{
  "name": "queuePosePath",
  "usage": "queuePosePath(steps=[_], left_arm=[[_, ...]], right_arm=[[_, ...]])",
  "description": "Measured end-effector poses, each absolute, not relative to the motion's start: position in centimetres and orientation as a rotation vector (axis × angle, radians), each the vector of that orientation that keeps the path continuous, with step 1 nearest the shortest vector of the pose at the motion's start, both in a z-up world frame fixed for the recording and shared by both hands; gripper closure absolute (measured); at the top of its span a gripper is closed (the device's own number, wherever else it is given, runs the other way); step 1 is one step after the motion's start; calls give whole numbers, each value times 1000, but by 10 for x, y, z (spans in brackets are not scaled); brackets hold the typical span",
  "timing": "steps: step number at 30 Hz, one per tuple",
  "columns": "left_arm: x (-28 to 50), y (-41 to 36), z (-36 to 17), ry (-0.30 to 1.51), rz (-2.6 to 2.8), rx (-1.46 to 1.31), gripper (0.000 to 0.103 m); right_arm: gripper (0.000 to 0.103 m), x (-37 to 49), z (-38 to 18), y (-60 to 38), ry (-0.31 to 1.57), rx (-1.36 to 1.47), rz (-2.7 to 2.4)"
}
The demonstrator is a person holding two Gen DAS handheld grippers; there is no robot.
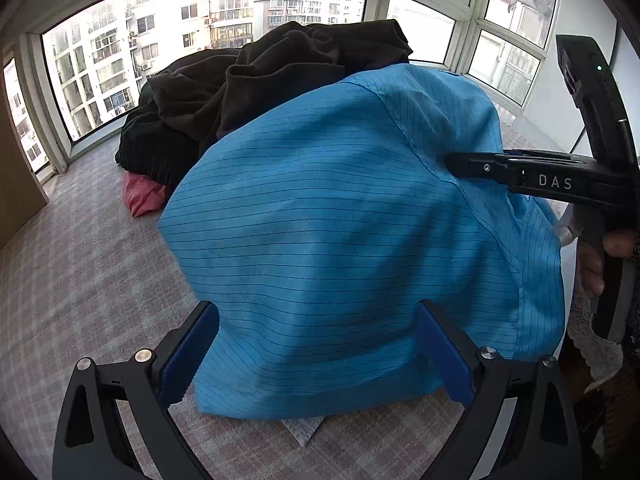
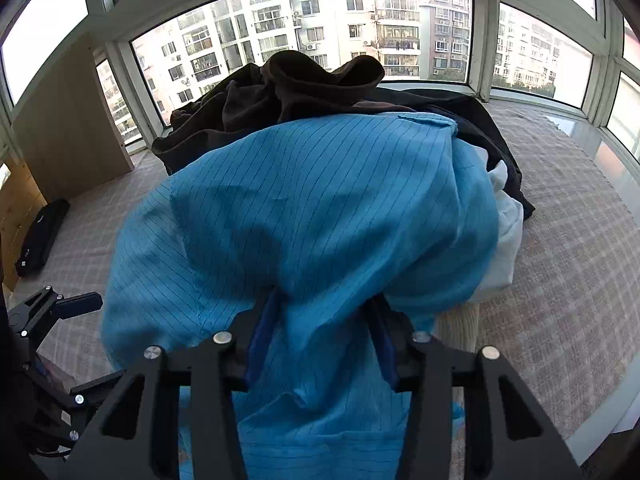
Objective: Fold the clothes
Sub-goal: 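Close the left and right grippers on the blue coat's fabric, then lift the blue coat off the pile with both grippers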
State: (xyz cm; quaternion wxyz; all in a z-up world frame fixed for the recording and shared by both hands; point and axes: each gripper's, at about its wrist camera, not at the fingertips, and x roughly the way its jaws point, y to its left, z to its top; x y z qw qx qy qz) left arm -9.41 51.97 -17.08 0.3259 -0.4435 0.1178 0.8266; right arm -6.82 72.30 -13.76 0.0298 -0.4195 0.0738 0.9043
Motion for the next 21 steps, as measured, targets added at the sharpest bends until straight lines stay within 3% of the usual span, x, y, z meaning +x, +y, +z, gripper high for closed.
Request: queuePosePath(steps=[2, 4, 5, 9, 15, 21], left_arm=[[-98, 526, -173, 325, 2134, -1184, 52], [-95, 527, -168, 347, 2129, -1157, 64], [-93, 526, -165, 356, 2120, -1138, 76], [-89, 516, -148, 333, 2092, -1078, 96], [-88, 498, -104, 290, 2131, -955, 101], [-109, 478, -17, 224, 2187, -778, 103]], right_arm=[[90, -64, -133, 724, 242, -1263, 2808], [95, -58, -127, 725, 265, -1230, 2831], [97, -55, -123, 725, 278, -1213, 2844], [100, -46, -103, 720, 273, -1140, 2882], [102, -45, -45, 709, 260, -974, 2975], [102, -57, 55, 685, 132, -735, 3087]])
